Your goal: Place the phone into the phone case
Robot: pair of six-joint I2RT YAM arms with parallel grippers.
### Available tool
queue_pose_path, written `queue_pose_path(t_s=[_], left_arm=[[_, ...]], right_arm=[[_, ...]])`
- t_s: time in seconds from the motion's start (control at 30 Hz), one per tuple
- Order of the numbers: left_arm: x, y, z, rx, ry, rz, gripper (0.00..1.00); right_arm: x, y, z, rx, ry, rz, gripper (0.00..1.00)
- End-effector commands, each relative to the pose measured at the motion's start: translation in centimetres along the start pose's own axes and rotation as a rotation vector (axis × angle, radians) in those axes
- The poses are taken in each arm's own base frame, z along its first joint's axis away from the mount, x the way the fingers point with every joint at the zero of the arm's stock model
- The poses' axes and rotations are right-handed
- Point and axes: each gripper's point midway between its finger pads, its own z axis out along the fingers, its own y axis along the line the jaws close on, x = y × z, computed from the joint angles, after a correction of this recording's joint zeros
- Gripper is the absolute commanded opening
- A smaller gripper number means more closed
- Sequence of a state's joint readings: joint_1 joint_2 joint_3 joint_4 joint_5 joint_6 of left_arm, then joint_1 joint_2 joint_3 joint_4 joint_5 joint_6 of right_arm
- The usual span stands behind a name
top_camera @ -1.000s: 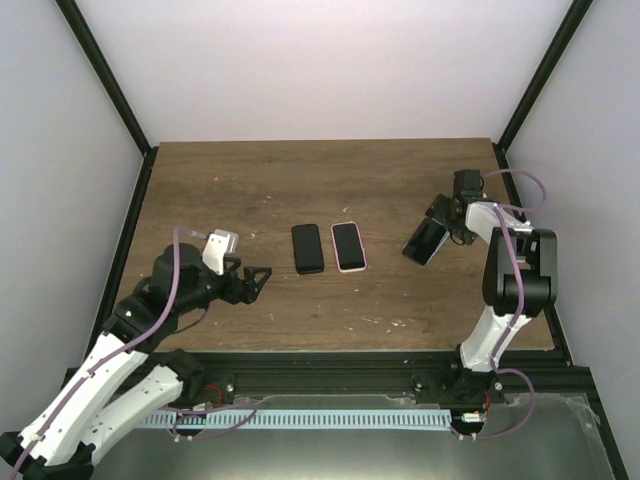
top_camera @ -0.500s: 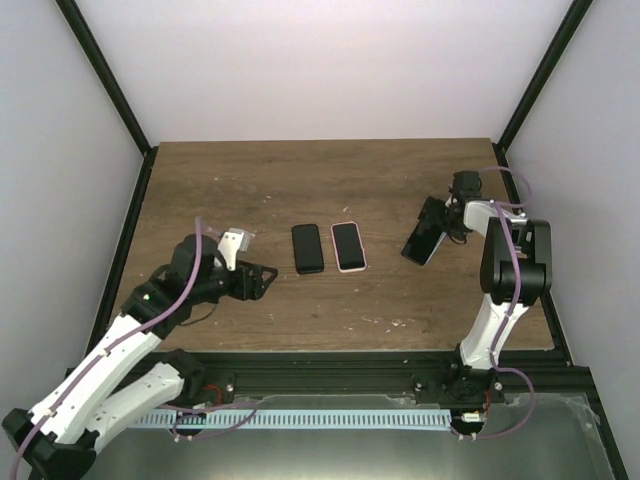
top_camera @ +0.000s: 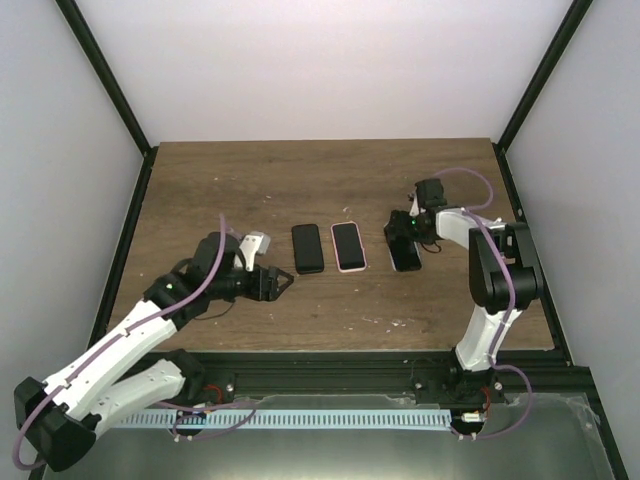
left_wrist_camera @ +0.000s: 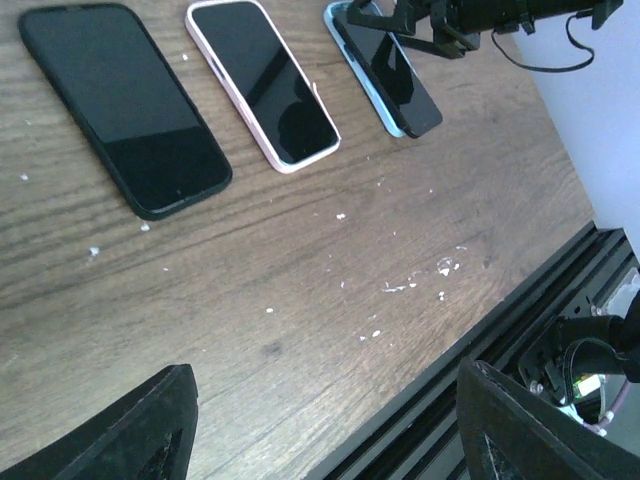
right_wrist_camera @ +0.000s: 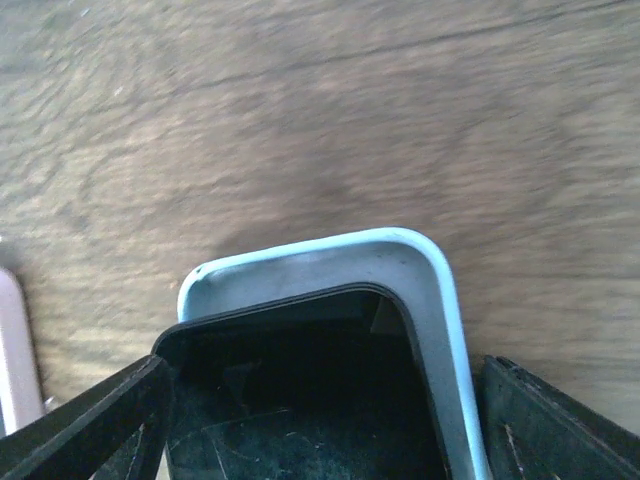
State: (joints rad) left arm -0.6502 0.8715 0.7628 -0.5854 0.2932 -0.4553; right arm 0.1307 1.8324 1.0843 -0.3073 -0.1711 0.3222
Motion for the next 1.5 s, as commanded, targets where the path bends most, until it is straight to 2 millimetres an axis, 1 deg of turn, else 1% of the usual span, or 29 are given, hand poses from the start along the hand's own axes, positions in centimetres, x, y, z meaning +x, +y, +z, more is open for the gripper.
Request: queue_pose_path(t_s=[0.0, 0.1, 0.2, 0.27, 0.47, 0.53, 0.57, 0.63, 0.73, 0.87, 0.93, 1.1, 1.17, 1.23, 1.3, 1.47], left_arm=[[0.5, -0.7, 1.4, 0.038, 0.015, -0.028, 0.72], [0.9, -0.9, 2.4, 0.051, 0.035, -0.046, 0.7], [1.0, -1.2, 3.1, 0.075, 0.041, -0.082, 0.67], [1.2, -1.3, 3.5, 0.094, 0.044, -0.104, 0.65], [1.2, -1.6, 4.2, 0.112, 0.056, -0.118, 0.64], [1.3, -1.5, 4.5, 0.11, 0.059, -0.122, 0.64], [1.3, -1.5, 4.7, 0.11, 0.059, -0.127, 0.63], [1.3, -1.4, 5.1, 0.113, 0.06, -0.138, 0.62], [1.4, -1.4, 5.7, 0.122, 0.07, -0.161, 0.61], [1.7, -1.2, 6.2, 0.12, 0.081, -0.185, 0.6], [1.7, -1.0, 6.3, 0.117, 0.08, -0.194, 0.6], [2.0, -0.6, 6.5, 0.107, 0.078, -0.206, 0.6], [2.0, -0.4, 6.6, 0.098, 0.074, -0.205, 0.6], [2.2, -0.2, 7.0, 0.09, 0.082, -0.212, 0.59], [2.0, -0.4, 7.2, 0.102, 0.088, -0.211, 0.59], [1.9, -0.6, 7.7, 0.115, 0.092, -0.222, 0.59]], right_arm=[[5.5, 2.5, 0.1, -0.023, 0.15, -0.03, 0.83], [7.2, 4.1, -0.6, -0.059, 0.166, -0.022, 0.82], [8.9, 5.2, -1.2, -0.086, 0.188, -0.018, 0.8], [9.8, 5.2, -1.6, -0.092, 0.199, -0.01, 0.8], [12.3, 4.6, -3.1, -0.113, 0.228, -0.024, 0.83], [13.2, 5.0, -3.5, -0.151, 0.235, -0.031, 0.84], [13.5, 5.1, -3.7, -0.167, 0.232, -0.037, 0.84], [14.0, 4.8, -3.5, -0.163, 0.227, -0.042, 0.83], [14.6, 5.2, -2.9, -0.155, 0.24, -0.08, 0.8], [15.5, 6.4, -2.6, -0.094, 0.245, -0.128, 0.8], [16.0, 6.8, -2.6, -0.084, 0.247, -0.136, 0.82], [16.3, 7.5, -2.8, -0.059, 0.234, -0.161, 0.92], [16.3, 7.5, -2.7, -0.038, 0.232, -0.168, 0.93], [16.3, 7.1, -2.3, -0.01, 0.234, -0.17, 0.9], [16.2, 6.8, -1.8, 0.019, 0.239, -0.173, 0.86], [16.2, 6.6, -0.9, 0.037, 0.238, -0.137, 0.73]])
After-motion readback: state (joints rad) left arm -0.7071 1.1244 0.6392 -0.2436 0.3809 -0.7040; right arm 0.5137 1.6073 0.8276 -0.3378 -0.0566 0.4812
